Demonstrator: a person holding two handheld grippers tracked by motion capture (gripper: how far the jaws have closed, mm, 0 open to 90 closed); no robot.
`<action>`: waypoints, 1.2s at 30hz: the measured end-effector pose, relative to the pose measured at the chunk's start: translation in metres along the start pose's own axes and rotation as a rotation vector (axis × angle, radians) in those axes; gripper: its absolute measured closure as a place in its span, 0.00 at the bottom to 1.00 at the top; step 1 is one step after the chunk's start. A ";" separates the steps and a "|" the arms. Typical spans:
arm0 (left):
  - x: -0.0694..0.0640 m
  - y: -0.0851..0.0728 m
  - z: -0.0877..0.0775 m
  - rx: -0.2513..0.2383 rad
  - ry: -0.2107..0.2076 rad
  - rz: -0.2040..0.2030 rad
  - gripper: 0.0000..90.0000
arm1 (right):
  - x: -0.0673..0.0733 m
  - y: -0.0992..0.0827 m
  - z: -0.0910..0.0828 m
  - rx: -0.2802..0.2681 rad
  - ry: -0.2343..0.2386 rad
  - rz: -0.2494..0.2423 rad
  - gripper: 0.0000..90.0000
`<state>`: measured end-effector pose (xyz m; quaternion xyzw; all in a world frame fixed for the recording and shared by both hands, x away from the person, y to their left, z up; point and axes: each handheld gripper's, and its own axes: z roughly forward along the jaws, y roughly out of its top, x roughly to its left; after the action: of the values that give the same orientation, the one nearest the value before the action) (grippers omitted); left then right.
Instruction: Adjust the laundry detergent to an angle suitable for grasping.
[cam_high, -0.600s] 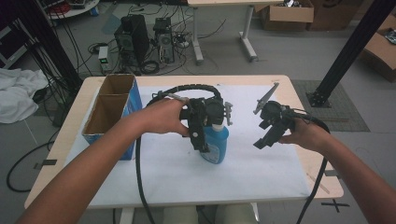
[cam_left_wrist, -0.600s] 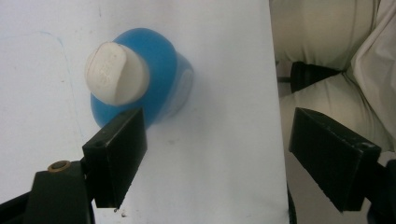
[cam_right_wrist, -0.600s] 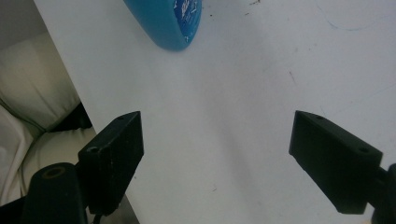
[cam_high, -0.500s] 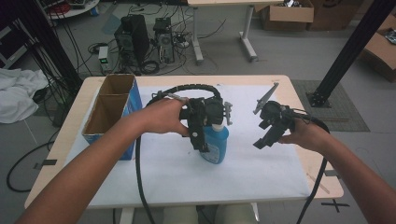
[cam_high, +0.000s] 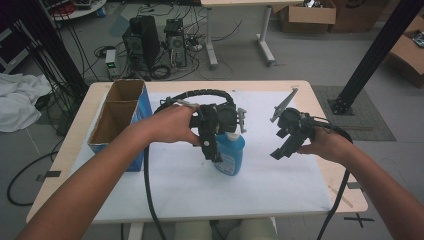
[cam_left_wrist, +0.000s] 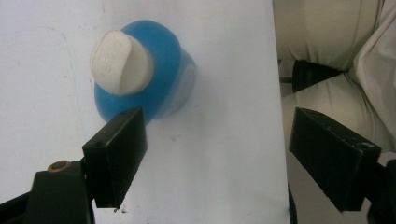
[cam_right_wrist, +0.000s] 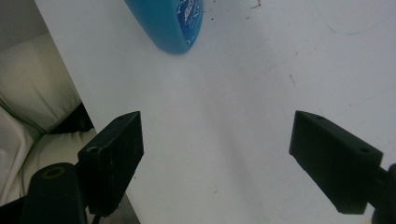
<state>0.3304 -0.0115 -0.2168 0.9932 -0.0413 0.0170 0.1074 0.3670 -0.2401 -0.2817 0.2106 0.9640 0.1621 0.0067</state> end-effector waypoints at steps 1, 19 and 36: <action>0.000 0.000 0.000 0.001 0.000 0.001 0.22 | 0.000 0.000 0.000 0.000 -0.002 -0.001 0.19; 0.002 -0.008 -0.003 0.001 0.012 -0.019 0.22 | 0.007 -0.003 -0.013 -0.055 -0.007 0.012 0.19; 0.004 -0.022 -0.006 0.010 0.020 -0.049 0.22 | 0.025 0.001 -0.012 -0.106 0.001 0.024 0.18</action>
<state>0.3365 0.0110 -0.2157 0.9942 -0.0158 0.0246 0.1032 0.3441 -0.2329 -0.2684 0.2216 0.9514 0.2133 0.0155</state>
